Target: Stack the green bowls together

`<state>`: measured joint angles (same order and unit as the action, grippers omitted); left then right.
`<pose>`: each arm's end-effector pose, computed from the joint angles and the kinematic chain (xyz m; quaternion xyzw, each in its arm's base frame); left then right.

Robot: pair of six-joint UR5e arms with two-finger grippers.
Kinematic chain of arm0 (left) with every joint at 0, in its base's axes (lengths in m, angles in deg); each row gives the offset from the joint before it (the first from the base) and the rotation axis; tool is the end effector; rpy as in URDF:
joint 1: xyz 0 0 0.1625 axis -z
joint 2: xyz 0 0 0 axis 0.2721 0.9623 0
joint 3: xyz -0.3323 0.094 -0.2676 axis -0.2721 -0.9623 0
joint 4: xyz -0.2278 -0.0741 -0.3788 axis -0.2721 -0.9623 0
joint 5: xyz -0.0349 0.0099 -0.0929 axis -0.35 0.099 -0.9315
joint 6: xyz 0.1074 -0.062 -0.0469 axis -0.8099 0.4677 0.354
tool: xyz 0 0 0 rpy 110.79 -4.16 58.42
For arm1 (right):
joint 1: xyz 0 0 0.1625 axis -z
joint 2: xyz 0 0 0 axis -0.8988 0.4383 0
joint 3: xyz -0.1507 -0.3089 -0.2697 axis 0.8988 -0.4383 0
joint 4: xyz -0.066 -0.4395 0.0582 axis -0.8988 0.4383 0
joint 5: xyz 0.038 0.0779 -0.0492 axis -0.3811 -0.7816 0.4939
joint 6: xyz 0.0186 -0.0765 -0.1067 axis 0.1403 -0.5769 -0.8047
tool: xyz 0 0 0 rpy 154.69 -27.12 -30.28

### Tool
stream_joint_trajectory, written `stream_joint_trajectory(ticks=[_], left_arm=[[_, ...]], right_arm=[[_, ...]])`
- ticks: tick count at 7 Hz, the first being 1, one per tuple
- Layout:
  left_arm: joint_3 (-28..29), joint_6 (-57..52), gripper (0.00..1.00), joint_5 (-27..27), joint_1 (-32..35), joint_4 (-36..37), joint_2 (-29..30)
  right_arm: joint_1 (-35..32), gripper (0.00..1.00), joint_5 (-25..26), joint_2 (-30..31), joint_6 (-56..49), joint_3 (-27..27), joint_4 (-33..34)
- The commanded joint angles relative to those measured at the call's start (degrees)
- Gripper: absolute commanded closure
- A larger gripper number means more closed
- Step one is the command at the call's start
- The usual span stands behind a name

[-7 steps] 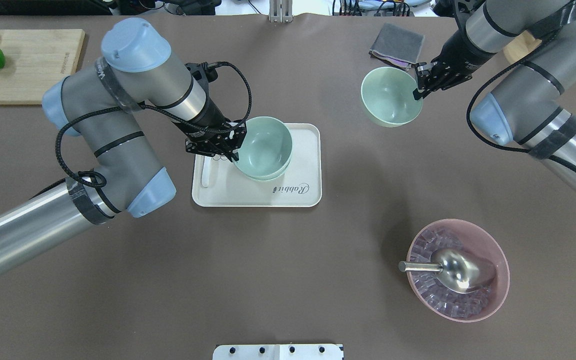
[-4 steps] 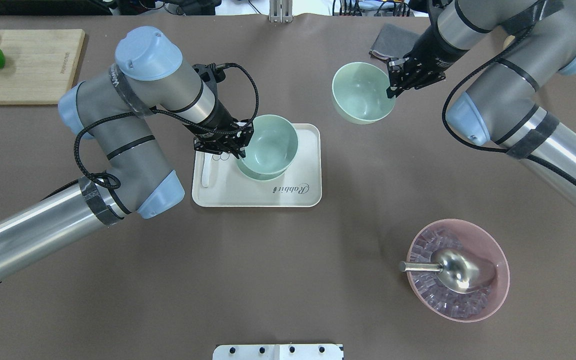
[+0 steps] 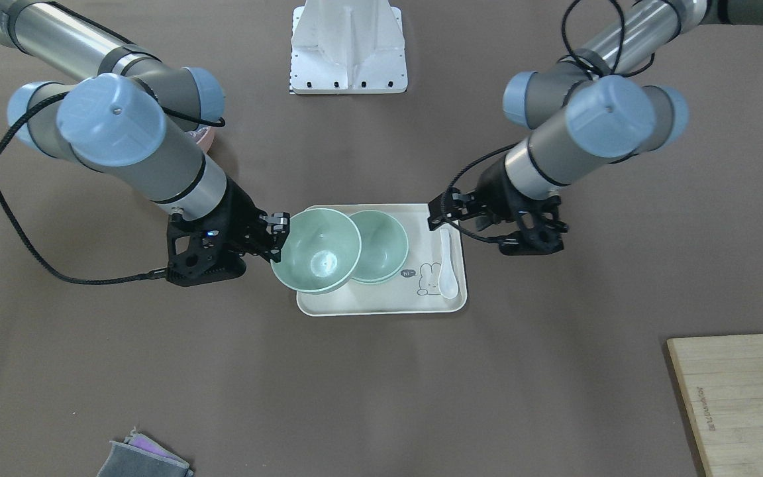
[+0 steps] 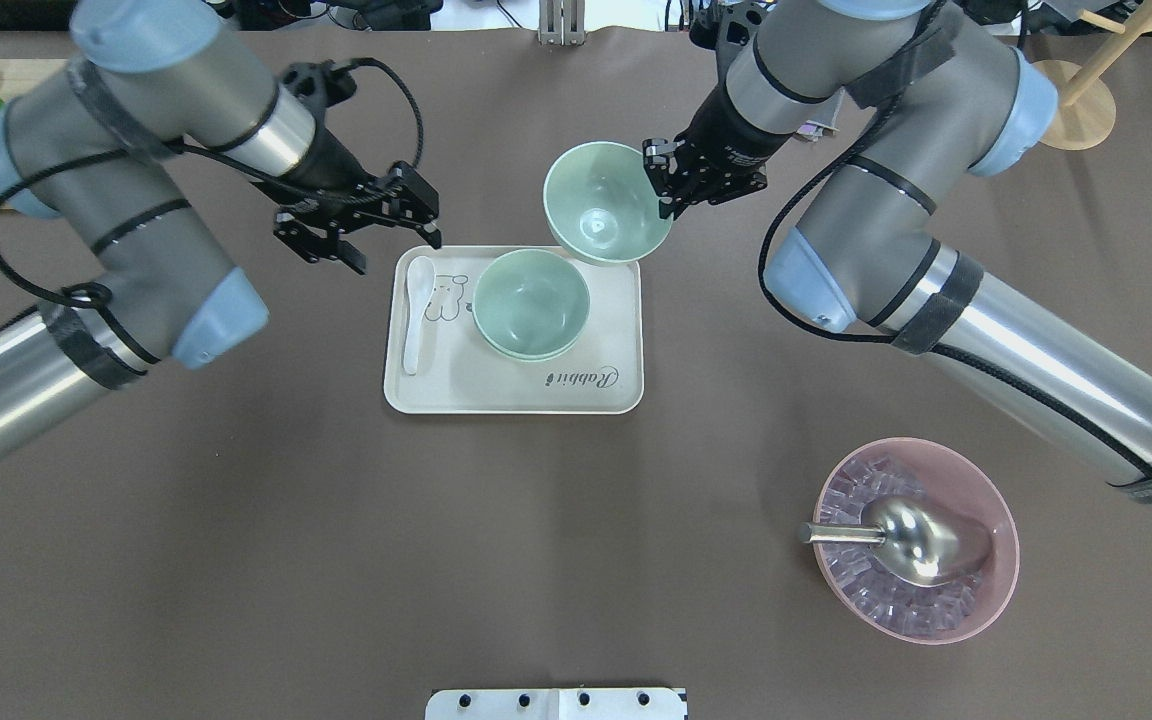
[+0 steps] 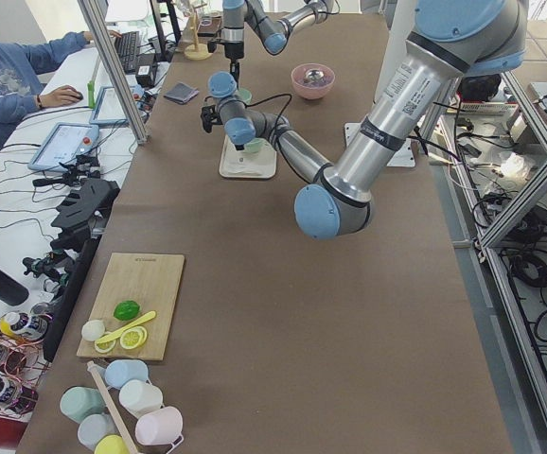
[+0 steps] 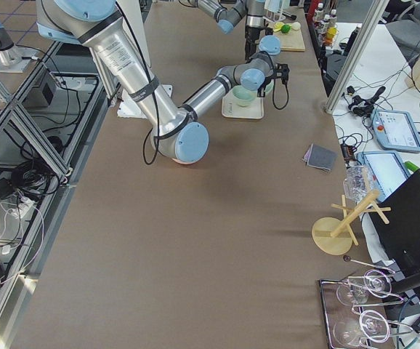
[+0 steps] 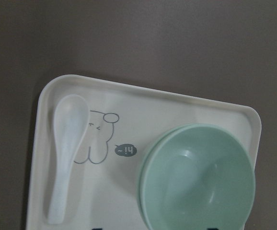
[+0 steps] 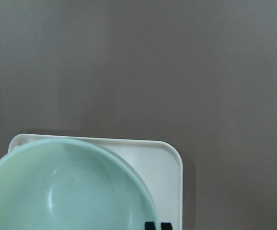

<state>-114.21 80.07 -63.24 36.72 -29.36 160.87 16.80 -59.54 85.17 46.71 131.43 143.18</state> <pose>0.4160 -0.5944 0.2622 -0.0527 0.5624 -0.0382 0.8243 -0.4890 -0.6061 0.1989 0.0289 -0.5122 0.0079 0.8583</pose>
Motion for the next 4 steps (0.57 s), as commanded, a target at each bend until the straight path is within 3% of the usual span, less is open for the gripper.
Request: stream_joint_trajectory(ticks=[1, 2, 4], left_arm=[[-5.37, -9.37, 0.02, -7.07, 8.38, 0.03, -8.37], [-6.43, -12.02, 0.02, -7.43, 10.14, 0.03, -11.71], [-6.79, -12.14, 0.02, -7.44, 10.68, 0.11, -12.18]], right_arm=[[5.52, 1.00, 5.78, -3.53, 5.92, -1.03, -0.25], [7.98, 1.00, 8.41, -3.72, 7.16, -1.12, -0.51], [9.40, 1.00, 8.88, -3.28, 7.35, -1.21, -0.61]])
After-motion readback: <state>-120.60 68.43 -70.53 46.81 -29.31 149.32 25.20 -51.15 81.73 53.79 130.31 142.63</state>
